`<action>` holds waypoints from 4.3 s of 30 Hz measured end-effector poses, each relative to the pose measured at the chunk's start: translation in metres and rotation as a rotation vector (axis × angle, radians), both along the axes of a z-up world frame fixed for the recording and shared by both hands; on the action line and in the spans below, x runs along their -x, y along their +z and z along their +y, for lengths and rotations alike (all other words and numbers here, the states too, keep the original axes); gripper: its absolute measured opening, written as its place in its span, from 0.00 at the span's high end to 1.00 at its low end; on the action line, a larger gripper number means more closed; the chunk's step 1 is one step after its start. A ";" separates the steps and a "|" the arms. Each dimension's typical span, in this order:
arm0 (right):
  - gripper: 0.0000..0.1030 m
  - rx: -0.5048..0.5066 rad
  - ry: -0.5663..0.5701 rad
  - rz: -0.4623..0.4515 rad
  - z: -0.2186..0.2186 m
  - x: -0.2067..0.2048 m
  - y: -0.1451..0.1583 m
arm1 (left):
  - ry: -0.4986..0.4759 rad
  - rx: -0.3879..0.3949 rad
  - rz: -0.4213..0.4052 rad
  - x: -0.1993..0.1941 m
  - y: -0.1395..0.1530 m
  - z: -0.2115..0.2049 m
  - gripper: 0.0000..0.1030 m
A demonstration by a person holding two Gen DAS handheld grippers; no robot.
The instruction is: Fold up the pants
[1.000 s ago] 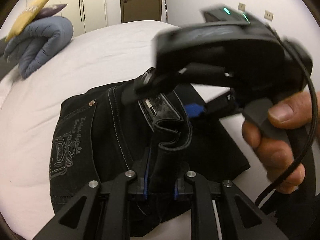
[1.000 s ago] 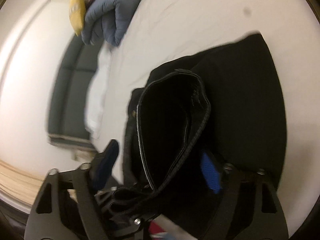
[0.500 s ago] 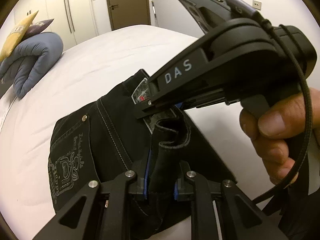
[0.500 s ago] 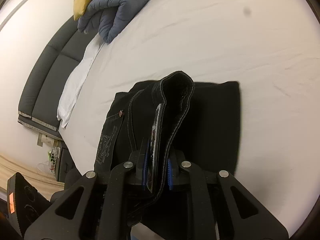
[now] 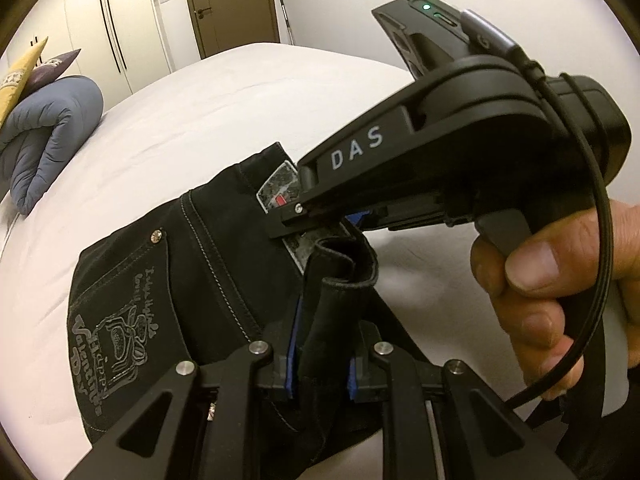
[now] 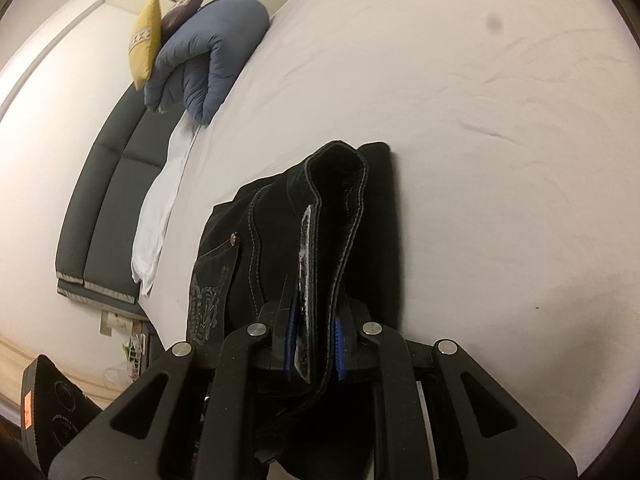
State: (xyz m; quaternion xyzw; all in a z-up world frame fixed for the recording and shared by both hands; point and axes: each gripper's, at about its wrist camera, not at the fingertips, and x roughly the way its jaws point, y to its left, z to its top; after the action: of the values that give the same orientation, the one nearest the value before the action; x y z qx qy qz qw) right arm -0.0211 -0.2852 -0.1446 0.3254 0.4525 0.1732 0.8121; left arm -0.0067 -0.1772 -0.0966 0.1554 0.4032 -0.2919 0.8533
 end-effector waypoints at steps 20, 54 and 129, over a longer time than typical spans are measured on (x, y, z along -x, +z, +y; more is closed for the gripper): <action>0.71 -0.094 -0.044 -0.134 -0.001 0.057 0.031 | 0.145 0.277 0.051 -0.020 0.031 0.140 0.18; 0.96 0.199 -0.063 0.030 0.061 0.061 -0.007 | 0.259 0.083 0.177 -0.033 -0.021 0.174 0.66; 0.85 0.463 -0.010 -0.098 0.095 0.000 0.049 | 0.273 0.201 0.343 -0.107 -0.004 0.170 0.82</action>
State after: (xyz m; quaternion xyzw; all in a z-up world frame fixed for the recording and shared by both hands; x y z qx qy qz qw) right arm -0.0215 -0.1907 -0.0958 0.1241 0.4384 0.0764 0.8869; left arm 0.1006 -0.0076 -0.1007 -0.0379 0.5283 -0.2347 0.8151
